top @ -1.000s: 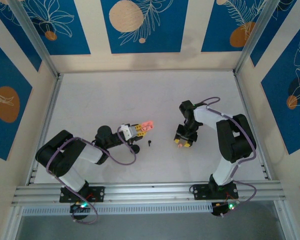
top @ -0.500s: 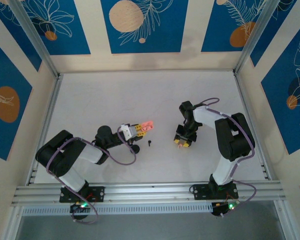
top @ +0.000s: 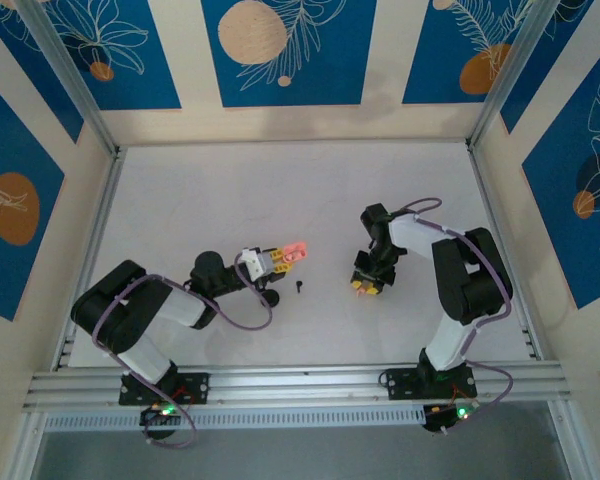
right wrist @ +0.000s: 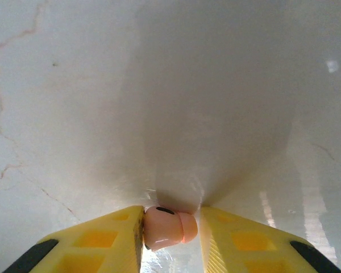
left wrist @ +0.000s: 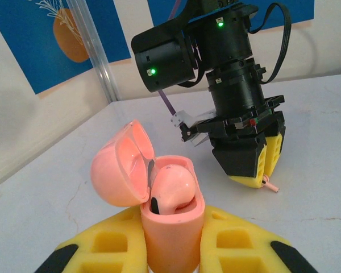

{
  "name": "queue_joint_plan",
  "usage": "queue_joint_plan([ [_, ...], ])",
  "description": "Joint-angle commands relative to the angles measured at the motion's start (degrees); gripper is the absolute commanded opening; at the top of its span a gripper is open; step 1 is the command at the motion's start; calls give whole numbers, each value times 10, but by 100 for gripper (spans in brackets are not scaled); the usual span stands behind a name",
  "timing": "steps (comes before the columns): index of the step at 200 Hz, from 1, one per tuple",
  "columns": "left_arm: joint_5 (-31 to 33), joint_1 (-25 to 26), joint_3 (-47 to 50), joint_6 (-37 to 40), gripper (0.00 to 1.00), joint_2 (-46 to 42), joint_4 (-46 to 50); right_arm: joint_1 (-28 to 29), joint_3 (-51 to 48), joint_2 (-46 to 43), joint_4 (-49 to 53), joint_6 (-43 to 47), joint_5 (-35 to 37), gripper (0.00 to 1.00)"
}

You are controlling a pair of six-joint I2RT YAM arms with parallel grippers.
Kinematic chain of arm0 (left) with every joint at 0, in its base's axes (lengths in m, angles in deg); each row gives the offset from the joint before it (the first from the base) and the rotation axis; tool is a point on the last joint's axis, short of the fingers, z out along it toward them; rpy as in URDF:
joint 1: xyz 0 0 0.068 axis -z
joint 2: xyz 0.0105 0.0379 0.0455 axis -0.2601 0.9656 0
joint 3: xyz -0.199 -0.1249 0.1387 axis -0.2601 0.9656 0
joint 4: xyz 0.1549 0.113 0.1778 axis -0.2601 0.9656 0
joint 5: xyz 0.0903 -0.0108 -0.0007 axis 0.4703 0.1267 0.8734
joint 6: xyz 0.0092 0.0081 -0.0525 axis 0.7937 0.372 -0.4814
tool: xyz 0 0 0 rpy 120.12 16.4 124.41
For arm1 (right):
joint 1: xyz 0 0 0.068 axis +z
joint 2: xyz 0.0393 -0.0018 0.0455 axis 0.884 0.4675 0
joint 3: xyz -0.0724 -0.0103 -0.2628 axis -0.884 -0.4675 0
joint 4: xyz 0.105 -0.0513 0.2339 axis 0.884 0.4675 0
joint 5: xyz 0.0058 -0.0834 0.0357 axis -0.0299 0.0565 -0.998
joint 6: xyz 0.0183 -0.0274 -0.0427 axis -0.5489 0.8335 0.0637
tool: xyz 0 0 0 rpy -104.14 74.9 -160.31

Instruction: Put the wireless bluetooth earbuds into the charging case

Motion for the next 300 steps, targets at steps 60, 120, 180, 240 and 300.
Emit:
queue_joint_plan([
  [60, -8, 7, 5, 3, 14, 1, -21, 13, -52, -92, -53, -29, -2, 28],
  [120, -4, 11, -3, 2, 14, 24, -21, 48, -68, -189, -130, -39, 22, 28],
  [180, 11, 14, -19, 4, 14, 40, -21, 117, -65, -258, -236, -14, 66, 28],
  [240, 10, 14, -27, -1, 14, 39, -21, 185, -92, -297, -361, 20, 101, 28],
  [300, 15, 16, -32, -16, 14, 38, -21, 217, -118, -300, -441, 35, 115, 28],
])
